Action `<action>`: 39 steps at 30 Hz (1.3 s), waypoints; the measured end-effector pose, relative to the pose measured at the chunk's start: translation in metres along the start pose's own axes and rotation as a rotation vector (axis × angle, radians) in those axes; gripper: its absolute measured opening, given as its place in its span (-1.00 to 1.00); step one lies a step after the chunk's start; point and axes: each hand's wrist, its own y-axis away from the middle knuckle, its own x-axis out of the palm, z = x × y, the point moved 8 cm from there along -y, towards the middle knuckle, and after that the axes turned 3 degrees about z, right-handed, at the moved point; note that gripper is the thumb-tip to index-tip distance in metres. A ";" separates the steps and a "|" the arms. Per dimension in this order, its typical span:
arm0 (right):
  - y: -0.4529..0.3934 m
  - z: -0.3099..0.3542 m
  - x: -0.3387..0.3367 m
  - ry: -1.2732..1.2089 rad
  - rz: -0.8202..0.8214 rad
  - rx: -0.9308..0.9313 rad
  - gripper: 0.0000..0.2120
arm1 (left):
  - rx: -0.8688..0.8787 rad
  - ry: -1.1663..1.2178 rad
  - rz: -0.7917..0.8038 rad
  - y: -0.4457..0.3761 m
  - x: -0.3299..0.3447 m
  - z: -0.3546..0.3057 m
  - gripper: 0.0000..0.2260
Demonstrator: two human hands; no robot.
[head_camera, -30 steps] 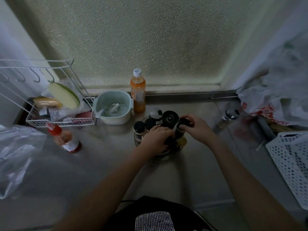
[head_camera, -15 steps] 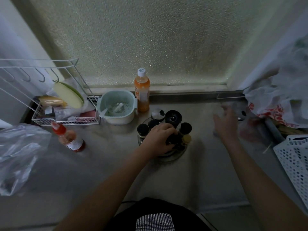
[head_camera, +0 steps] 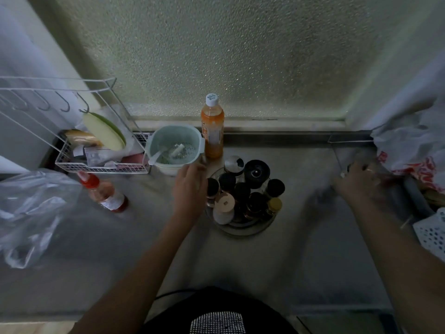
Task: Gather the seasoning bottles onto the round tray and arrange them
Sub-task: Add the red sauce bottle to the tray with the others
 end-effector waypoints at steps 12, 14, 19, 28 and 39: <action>0.038 0.013 0.023 -0.138 0.003 -0.106 -0.58 | -0.349 -0.207 -0.051 0.051 -0.042 0.122 -0.79; 0.055 0.022 0.029 -0.193 0.032 -0.178 -0.47 | -0.499 -0.160 -0.139 0.061 -0.058 0.142 -0.75; 0.127 0.015 0.009 -0.413 -0.140 -0.167 -0.38 | -0.732 -0.209 -0.497 0.074 -0.116 0.166 -0.46; 0.233 0.057 0.016 -0.611 -0.161 -0.403 -0.25 | -0.812 -0.035 -0.335 0.023 -0.129 0.203 -0.22; 0.226 0.107 0.054 -0.459 -0.055 -0.600 -0.22 | -0.702 0.030 -0.241 0.038 -0.113 0.155 -0.63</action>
